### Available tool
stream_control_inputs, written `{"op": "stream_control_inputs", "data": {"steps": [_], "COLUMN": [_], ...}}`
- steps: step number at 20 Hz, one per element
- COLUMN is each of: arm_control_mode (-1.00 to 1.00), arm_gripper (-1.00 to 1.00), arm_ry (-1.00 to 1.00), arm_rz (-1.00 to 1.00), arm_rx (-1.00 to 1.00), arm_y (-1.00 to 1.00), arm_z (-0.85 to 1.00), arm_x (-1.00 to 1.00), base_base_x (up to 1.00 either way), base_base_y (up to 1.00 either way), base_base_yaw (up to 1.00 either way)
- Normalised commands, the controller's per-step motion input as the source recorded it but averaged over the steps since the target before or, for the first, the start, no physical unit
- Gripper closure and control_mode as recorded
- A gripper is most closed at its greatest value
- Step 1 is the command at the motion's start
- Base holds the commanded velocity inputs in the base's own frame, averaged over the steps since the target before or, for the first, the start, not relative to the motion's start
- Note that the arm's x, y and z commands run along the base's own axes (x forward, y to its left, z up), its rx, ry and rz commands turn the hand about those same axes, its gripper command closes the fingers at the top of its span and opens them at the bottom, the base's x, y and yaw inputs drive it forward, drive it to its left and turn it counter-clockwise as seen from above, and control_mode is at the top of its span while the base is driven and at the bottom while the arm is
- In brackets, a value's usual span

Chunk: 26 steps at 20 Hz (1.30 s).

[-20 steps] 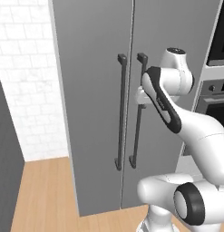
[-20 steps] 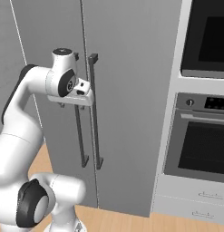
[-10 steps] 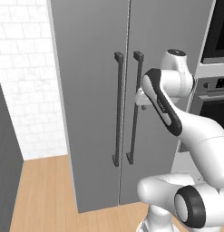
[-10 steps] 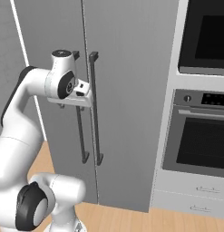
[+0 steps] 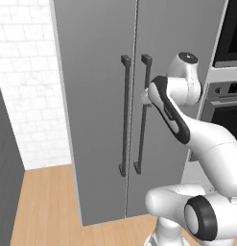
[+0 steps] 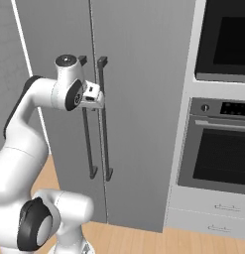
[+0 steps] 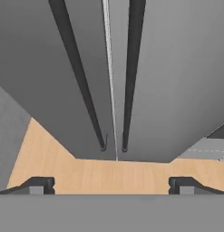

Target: Take the strawberry from the fridge and place it on top of the pancake, located on the dining counter.

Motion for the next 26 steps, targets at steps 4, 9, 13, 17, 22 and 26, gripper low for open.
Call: {"op": "stream_control_inputs", "data": {"steps": [4, 9, 13, 17, 22, 26], "arm_control_mode": [-1.0, -1.0, -1.0, -1.0, -1.0, -1.0], "arm_gripper": [-1.0, -1.0, -1.0, -1.0, -1.0, -1.0], "arm_ry": [-0.39, -0.01, 0.0, 0.0, 0.0, -0.02], "arm_rz": [-0.06, -0.11, -0.12, -0.1, -0.01, 0.0], "arm_rx": [-0.03, 0.0, 0.0, 0.0, 0.0, 0.0], "arm_y": [-0.03, -0.3, 0.03, 0.18, -0.11, -0.27], "arm_z": [0.02, 0.0, 0.0, 0.0, -0.03, -0.1], "arm_x": [0.62, 0.8, 0.72, 0.45, 0.57, 0.41], "base_base_x": [0.0, 0.0, 0.0, 0.0, 0.0, 0.0], "base_base_y": [0.0, 0.0, 0.0, 0.0, 0.0, 0.0], "base_base_yaw": [0.0, 0.0, 0.0, 0.0, 0.0, 0.0]}}
